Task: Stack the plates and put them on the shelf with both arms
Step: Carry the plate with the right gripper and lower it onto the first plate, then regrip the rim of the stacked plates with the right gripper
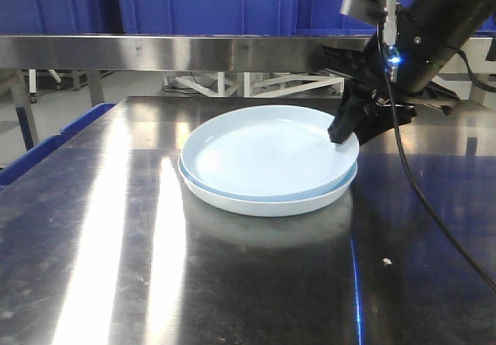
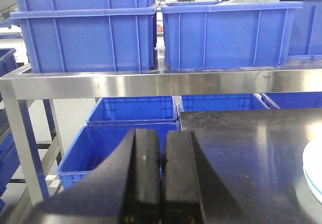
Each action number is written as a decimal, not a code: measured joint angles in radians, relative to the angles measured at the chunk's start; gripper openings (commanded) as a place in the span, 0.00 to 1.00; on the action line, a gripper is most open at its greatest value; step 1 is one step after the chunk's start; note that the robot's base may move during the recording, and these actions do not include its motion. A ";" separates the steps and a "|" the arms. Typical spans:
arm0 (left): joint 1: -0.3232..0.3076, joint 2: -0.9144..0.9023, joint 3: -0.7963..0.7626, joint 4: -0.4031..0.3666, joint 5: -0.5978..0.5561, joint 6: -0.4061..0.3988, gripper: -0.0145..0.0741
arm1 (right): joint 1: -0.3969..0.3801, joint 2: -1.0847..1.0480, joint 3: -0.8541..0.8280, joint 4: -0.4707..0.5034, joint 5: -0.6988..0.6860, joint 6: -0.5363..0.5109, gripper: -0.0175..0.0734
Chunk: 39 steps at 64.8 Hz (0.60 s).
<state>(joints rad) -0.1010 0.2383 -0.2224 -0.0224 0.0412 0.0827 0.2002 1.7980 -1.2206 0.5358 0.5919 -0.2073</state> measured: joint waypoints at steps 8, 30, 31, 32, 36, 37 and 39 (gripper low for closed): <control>0.000 0.000 0.000 0.000 0.000 0.000 0.26 | 0.004 0.000 0.000 0.000 0.000 0.000 0.59; 0.000 0.000 0.000 0.000 0.000 0.000 0.26 | 0.038 0.004 0.000 -0.133 0.006 0.127 0.59; 0.000 0.000 0.000 0.000 0.000 0.000 0.26 | 0.038 0.004 0.000 -0.144 0.006 0.134 0.59; 0.000 0.000 0.000 0.000 0.000 0.000 0.26 | 0.038 0.004 0.000 -0.152 0.006 0.141 0.59; 0.000 0.000 0.000 0.000 0.000 0.000 0.26 | 0.039 0.004 0.000 -0.183 0.009 0.167 0.59; 0.000 0.000 0.000 0.000 0.000 0.000 0.26 | 0.039 0.004 0.000 -0.190 0.010 0.174 0.59; 0.000 0.000 0.000 0.000 0.000 0.000 0.26 | 0.040 0.004 0.000 -0.204 0.015 0.187 0.59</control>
<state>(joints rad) -0.1010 0.2383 -0.2224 -0.0224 0.0412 0.0827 0.2406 1.8018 -1.2206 0.3319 0.6065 -0.0203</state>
